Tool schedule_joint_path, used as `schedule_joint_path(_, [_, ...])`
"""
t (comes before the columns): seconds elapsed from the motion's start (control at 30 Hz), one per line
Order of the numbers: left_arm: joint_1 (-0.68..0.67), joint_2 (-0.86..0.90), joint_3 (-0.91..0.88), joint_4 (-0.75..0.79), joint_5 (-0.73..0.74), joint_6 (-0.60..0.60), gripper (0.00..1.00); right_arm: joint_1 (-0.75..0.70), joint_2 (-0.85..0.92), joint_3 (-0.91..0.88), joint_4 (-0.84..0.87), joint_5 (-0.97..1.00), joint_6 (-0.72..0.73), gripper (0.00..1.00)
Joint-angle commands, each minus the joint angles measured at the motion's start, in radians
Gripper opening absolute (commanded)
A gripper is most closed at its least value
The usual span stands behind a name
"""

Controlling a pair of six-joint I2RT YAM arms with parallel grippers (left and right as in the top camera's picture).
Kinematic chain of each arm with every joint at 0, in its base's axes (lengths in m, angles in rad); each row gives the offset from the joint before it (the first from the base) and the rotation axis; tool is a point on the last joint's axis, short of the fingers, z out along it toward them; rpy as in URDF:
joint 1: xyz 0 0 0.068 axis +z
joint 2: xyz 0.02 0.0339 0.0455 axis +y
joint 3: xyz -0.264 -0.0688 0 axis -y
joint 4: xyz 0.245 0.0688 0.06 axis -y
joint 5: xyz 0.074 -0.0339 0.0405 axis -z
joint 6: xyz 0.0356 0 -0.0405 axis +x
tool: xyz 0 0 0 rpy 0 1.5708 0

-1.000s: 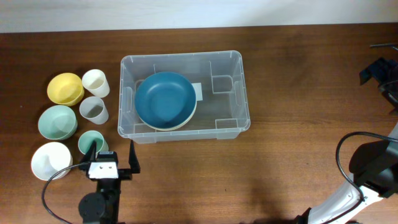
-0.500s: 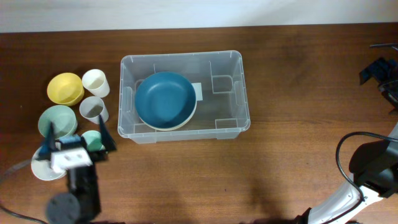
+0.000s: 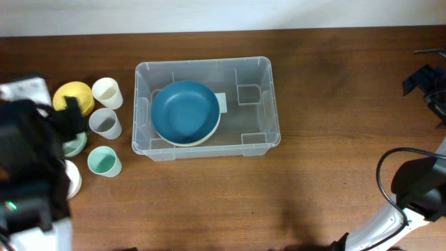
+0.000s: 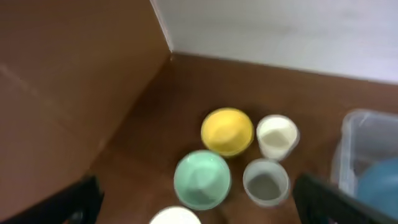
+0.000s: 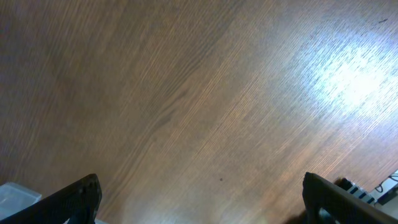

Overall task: Pack container
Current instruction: 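Move the left gripper to the white bowl at front left and grasp its rim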

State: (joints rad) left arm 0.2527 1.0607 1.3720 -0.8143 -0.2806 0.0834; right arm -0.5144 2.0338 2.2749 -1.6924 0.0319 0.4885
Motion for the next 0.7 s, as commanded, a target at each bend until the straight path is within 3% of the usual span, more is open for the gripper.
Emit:
schedule_joint_path(0.0, [0.130,0.107,0.107,-0.034,0.196,-0.080,0.99,-0.003,0.000,-0.002,-0.002,-0.002,-0.005,0.99])
schedule_joint_path(0.13, [0.167,0.210,0.103,-0.134,0.258,-0.097,0.99,-0.003,0.000,-0.002,-0.002,-0.002,-0.005,0.99])
schedule_joint_path(0.3, [0.294,0.344,0.103,-0.278,0.106,-0.600,0.99,-0.003,0.000,-0.002,-0.002,-0.002,-0.005,0.99])
schedule_joint_path(0.37, [0.356,0.390,0.103,-0.307,0.127,-0.706,0.99,-0.003,0.000,-0.002,-0.002,-0.002,-0.005,0.99])
schedule_joint_path(0.57, [0.509,0.579,0.103,-0.385,0.261,-0.713,0.99,-0.003,0.000,-0.002,-0.002,-0.002,-0.005,0.99])
schedule_joint_path(0.67, [0.525,0.647,0.103,-0.419,0.293,-0.713,1.00,-0.003,0.000,-0.002,-0.002,-0.002,-0.005,0.99])
